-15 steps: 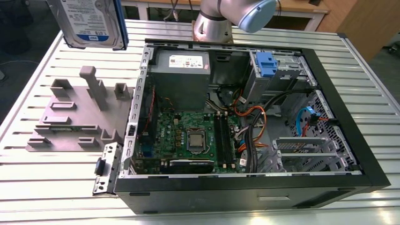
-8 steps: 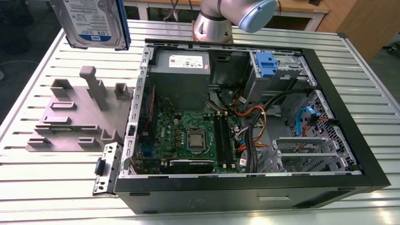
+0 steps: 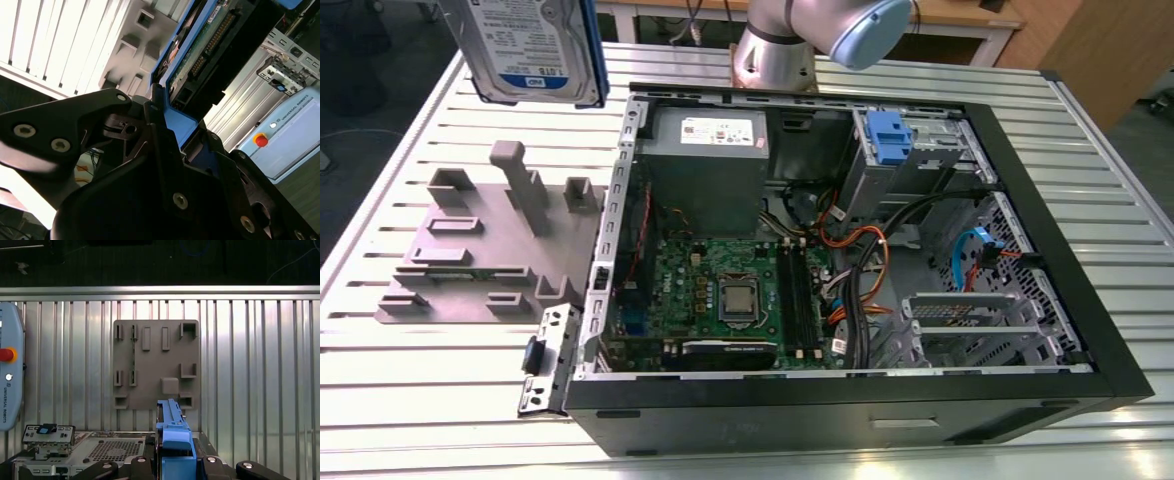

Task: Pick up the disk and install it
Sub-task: 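Pick up the disk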

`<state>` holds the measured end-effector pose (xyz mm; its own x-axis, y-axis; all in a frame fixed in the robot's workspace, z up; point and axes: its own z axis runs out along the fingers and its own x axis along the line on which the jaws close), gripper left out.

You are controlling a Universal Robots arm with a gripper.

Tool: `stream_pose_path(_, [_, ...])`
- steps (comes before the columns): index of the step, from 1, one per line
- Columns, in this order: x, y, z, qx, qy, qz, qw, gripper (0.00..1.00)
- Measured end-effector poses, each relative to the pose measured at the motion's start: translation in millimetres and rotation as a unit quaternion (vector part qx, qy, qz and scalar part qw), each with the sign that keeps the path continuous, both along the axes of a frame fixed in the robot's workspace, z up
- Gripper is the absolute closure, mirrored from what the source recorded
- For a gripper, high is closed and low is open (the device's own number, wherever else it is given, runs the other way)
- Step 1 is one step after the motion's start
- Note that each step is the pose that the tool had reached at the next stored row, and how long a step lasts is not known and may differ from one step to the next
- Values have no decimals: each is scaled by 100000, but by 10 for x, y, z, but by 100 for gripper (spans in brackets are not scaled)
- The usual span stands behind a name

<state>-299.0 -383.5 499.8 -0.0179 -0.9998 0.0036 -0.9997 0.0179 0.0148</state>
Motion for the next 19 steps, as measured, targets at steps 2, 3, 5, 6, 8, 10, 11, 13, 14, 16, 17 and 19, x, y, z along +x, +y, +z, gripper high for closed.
stream_pose_path(2, [7,0,0,1,3,-4,100000,64])
stream_pose_path(3, [9,0,0,3,1,-2,100000,64])
stream_pose_path(5, [10,0,0,-1,-2,-1,100000,64])
stream_pose_path(6, [12,0,0,-2,0,0,100000,64])
stream_pose_path(8, [19,-1,0,-5,3,6,100000,64])
stream_pose_path(10, [28,-2,0,-6,-1,1,100000,64])
stream_pose_path(11, [36,-2,0,-9,4,1,100000,64])
stream_pose_path(13, [55,-3,-1,-6,0,-1,100000,64])
stream_pose_path(14, [64,-3,-1,-6,1,1,100000,64])
stream_pose_path(16, [80,-3,-1,-3,0,-1,100000,64])
stream_pose_path(17, [88,-3,-1,-5,0,0,100000,64])
stream_pose_path(19, [103,-3,-2,-5,1,-1,100000,64])
